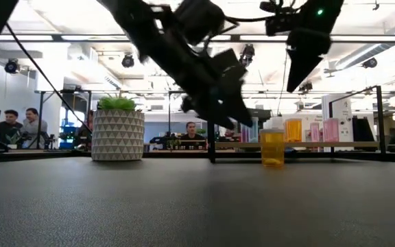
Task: Pick and place medicine bottles onto shelf by color
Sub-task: Put the orange pill bottle on the shelf aligned with the other orange pill bottles
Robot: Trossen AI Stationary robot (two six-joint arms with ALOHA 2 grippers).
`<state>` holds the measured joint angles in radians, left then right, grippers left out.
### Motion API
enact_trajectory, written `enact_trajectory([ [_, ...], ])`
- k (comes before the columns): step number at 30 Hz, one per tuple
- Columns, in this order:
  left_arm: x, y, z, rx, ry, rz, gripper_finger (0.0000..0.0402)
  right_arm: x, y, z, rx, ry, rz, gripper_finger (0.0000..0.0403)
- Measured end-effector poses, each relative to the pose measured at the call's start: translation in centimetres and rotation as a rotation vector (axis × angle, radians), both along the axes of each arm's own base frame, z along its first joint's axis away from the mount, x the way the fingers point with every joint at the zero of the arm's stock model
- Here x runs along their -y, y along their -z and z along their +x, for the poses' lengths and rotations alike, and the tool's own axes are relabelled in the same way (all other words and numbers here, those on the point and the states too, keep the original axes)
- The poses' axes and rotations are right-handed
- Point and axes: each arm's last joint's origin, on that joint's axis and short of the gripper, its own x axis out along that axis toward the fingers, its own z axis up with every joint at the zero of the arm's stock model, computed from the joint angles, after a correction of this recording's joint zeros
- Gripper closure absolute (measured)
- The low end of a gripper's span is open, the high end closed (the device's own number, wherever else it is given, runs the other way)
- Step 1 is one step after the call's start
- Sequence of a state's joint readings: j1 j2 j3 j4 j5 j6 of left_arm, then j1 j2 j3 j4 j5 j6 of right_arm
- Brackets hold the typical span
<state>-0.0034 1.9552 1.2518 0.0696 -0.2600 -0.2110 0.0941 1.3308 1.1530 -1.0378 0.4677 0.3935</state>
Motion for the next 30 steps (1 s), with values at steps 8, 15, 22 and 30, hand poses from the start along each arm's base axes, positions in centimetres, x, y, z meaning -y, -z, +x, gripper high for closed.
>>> enact_trajectory([
  [8, 3.2, -1.4, -3.4, -0.138, 0.056, -0.032, 0.0100, 3.8, 0.5, 0.4, 0.008, 0.145, 0.064, 0.0099],
  [15, 5.1, -1.5, -5.8, -0.157, 0.095, -0.042, 0.0100, 4.6, 0.8, 1.4, 0.080, 0.130, 0.255, 0.0109],
  [22, 5.8, -1.6, -7.9, -0.157, 0.082, -0.069, 0.0100, 4.7, 1.4, 2.0, 0.092, 0.131, 0.250, 0.0113],
  [30, 6.0, -0.9, -9.4, -0.171, 0.045, -0.087, 0.0100, 4.7, 2.9, 3.0, 0.049, 0.128, 0.290, 0.0074],
])
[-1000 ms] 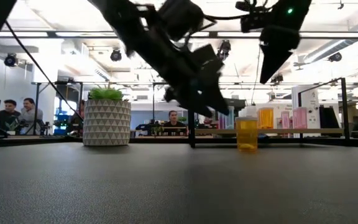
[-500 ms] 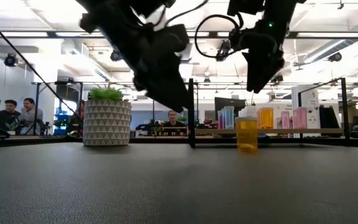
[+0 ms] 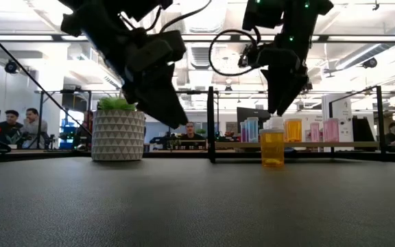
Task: Pick and place medicine bottles onto shelf by color
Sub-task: Put the orange pill bottle on the shelf aligned with the other orange pill bottles
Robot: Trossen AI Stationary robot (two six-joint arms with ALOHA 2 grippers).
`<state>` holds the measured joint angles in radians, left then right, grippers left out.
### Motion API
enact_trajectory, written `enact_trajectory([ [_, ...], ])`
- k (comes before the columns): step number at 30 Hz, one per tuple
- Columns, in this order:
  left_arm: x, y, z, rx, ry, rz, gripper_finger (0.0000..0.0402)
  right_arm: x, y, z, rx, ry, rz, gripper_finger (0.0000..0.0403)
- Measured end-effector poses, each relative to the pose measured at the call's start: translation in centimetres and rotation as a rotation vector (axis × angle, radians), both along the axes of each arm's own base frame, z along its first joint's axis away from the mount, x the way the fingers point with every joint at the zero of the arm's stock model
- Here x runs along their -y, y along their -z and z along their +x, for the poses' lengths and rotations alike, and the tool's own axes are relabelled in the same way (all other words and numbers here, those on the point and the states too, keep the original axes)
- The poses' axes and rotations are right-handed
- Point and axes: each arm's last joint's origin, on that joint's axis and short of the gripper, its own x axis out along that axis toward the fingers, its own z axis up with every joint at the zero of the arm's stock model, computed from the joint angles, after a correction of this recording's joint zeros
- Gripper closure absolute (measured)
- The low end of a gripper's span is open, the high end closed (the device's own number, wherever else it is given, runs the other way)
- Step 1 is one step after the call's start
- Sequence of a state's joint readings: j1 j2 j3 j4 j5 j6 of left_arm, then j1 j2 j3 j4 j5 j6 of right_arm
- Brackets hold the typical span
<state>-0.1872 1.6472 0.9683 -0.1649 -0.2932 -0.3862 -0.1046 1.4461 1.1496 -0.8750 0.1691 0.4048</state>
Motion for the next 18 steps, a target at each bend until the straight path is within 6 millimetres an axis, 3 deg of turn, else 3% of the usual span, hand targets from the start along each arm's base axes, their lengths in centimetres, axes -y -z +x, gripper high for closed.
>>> enact_trajectory([
  [6, -0.1, 1.1, -0.9, -0.020, -0.002, 0.005, 0.0100, -0.4, 0.8, 0.7, 0.007, -0.056, 0.133, 0.0065],
  [18, -0.1, 1.7, -1.1, 0.021, -0.005, -0.002, 0.0100, 0.0, 3.2, 1.9, -0.076, -0.075, 0.036, 0.0069],
])
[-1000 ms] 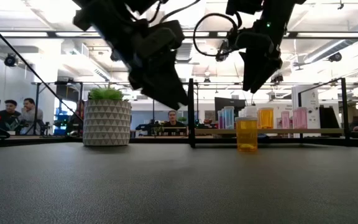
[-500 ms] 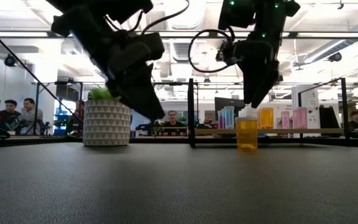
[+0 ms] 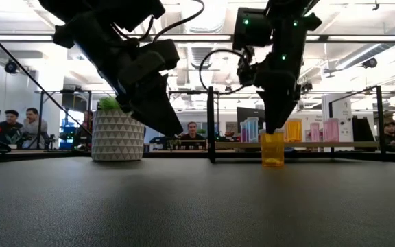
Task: Pick and place medicine bottles onto shelf by color
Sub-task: Put the orange pill bottle on the shelf aligned with the other orange pill bottles
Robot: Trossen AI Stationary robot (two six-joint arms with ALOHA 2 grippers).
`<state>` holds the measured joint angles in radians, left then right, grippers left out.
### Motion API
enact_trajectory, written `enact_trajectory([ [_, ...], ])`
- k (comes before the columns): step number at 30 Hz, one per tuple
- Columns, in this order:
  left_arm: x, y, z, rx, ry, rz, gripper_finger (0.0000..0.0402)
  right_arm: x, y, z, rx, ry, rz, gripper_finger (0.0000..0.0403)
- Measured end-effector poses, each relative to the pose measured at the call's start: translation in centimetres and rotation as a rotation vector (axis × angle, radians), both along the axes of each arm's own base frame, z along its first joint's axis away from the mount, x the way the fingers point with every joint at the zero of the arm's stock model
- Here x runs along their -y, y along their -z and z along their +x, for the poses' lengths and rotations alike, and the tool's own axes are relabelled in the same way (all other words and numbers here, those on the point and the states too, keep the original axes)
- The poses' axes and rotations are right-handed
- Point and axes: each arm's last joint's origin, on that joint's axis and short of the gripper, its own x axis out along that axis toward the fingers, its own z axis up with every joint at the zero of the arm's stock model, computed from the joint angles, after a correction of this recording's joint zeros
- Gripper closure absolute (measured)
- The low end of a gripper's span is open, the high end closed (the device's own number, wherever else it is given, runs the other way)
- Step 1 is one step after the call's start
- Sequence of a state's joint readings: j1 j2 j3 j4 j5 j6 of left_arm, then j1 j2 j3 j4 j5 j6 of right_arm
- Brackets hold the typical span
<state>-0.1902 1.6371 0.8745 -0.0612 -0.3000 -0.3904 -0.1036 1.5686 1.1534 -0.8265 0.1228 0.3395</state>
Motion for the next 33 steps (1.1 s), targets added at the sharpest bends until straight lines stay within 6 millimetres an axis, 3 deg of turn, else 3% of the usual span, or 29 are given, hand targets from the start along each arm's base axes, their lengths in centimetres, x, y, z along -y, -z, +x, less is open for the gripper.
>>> enact_trajectory([
  [10, 0.0, 0.0, 0.0, 0.000, 0.000, 0.000, 0.0100, 0.1, 2.0, 0.6, -0.071, -0.014, 0.005, 0.0077],
  [21, 0.0, 0.0, 0.0, 0.000, 0.001, 0.004, 0.0100, 0.0, 1.7, 0.7, -0.049, -0.037, -0.003, 0.0080],
  [24, 0.0, 0.0, 0.0, 0.000, 0.000, 0.005, 0.0100, 0.1, 1.7, 0.8, -0.040, -0.037, -0.004, 0.0104],
  [31, -0.1, 0.1, -0.1, 0.000, -0.010, 0.017, 0.0100, 0.1, 1.6, 0.7, -0.041, -0.035, -0.004, 0.0204],
  [33, -0.1, 0.1, -0.1, -0.001, -0.010, 0.018, 0.0100, 0.0, 1.6, 0.7, -0.041, -0.034, -0.003, 0.0210],
])
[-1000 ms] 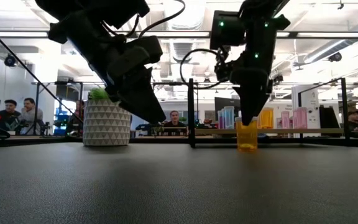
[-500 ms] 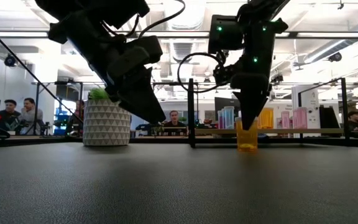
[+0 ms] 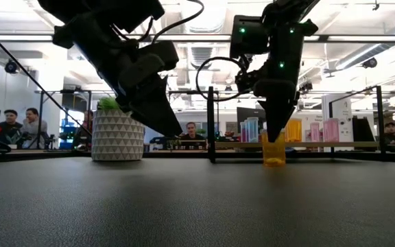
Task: Pick and place medicine bottles onto shelf by color
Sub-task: Put the orange pill bottle on the shelf aligned with the other orange pill bottles
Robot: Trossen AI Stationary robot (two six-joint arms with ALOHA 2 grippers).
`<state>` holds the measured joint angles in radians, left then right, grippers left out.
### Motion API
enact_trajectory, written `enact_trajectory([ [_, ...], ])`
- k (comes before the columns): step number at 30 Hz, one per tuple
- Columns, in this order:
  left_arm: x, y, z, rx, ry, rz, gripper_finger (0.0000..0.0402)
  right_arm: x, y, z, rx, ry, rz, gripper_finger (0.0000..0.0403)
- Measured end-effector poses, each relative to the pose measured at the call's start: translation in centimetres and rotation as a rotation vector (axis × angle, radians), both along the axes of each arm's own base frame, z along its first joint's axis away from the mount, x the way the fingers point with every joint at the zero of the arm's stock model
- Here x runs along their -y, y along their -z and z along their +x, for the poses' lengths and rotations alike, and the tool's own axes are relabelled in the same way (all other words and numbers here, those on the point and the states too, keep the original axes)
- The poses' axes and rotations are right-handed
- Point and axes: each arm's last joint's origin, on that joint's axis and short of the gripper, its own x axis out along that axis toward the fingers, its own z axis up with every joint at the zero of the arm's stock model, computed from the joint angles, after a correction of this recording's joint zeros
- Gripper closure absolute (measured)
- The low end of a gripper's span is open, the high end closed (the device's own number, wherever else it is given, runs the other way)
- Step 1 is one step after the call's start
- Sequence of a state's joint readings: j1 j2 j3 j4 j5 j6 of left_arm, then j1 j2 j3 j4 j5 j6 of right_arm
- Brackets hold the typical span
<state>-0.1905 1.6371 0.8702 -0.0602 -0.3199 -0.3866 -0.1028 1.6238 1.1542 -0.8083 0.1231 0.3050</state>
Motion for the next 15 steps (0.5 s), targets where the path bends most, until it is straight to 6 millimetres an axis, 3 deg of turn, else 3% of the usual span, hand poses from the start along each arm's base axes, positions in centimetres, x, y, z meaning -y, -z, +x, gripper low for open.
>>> enact_trajectory([
  [10, 0.0, 0.2, -0.2, -0.009, 0.000, 0.002, 0.0100, -0.2, -3.2, -2.8, -0.024, 0.130, 0.011, 0.0185],
  [15, -0.1, 0.3, -0.2, -0.010, 0.000, 0.002, 0.0100, 0.6, -4.7, -4.7, -0.067, 0.268, -0.047, 0.0194],
])
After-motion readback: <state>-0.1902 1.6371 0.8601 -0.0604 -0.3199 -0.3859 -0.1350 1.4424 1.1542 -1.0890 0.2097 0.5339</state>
